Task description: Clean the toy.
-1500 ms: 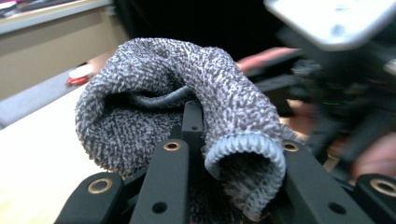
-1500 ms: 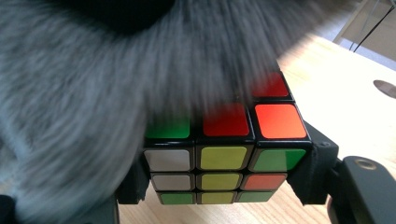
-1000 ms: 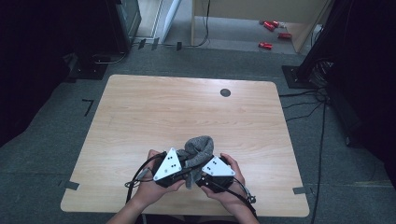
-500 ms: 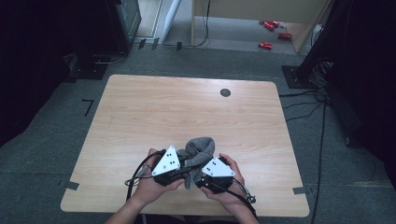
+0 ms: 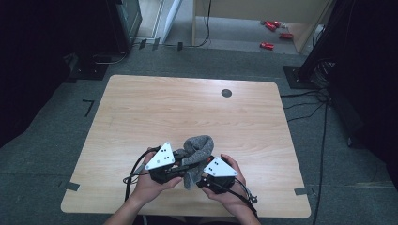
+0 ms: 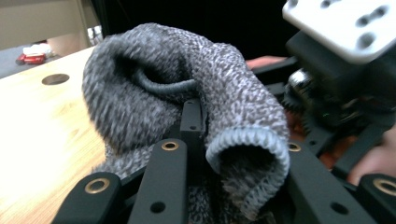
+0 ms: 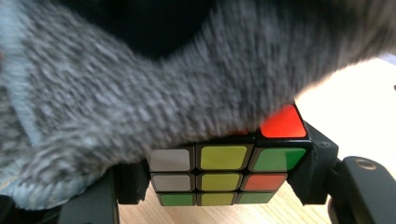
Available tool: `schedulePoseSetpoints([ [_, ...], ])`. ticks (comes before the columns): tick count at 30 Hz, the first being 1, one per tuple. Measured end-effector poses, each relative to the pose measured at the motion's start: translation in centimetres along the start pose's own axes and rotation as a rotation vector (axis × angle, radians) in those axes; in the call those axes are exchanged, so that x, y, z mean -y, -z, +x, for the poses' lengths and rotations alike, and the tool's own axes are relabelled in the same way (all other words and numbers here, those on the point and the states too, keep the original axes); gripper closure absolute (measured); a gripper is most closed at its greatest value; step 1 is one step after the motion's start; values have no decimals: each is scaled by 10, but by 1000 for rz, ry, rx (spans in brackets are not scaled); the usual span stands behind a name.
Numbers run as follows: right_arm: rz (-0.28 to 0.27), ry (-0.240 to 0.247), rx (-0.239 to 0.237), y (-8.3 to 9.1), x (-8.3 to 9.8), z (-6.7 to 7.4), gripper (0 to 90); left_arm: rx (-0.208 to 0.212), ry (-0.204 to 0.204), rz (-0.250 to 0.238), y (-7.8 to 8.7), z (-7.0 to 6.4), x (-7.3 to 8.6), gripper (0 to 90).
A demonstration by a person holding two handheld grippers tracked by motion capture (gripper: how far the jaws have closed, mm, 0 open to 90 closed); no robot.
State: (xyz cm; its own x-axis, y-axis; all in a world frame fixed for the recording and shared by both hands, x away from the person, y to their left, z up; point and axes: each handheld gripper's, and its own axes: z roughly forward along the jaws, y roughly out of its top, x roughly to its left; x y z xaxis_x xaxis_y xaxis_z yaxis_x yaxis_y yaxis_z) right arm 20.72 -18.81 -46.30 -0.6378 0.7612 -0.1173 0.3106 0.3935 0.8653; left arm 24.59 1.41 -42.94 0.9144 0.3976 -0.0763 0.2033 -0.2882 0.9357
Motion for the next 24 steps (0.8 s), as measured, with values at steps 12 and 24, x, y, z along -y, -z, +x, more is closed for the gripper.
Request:
schedulePoseSetpoints([
  [12,-92,15,12,10,-2,-6,348,73,351,-169,32,56,12,761],
  [24,-176,84,-16,20,-5,1,348,297,474,-91,15,67,25,787],
])
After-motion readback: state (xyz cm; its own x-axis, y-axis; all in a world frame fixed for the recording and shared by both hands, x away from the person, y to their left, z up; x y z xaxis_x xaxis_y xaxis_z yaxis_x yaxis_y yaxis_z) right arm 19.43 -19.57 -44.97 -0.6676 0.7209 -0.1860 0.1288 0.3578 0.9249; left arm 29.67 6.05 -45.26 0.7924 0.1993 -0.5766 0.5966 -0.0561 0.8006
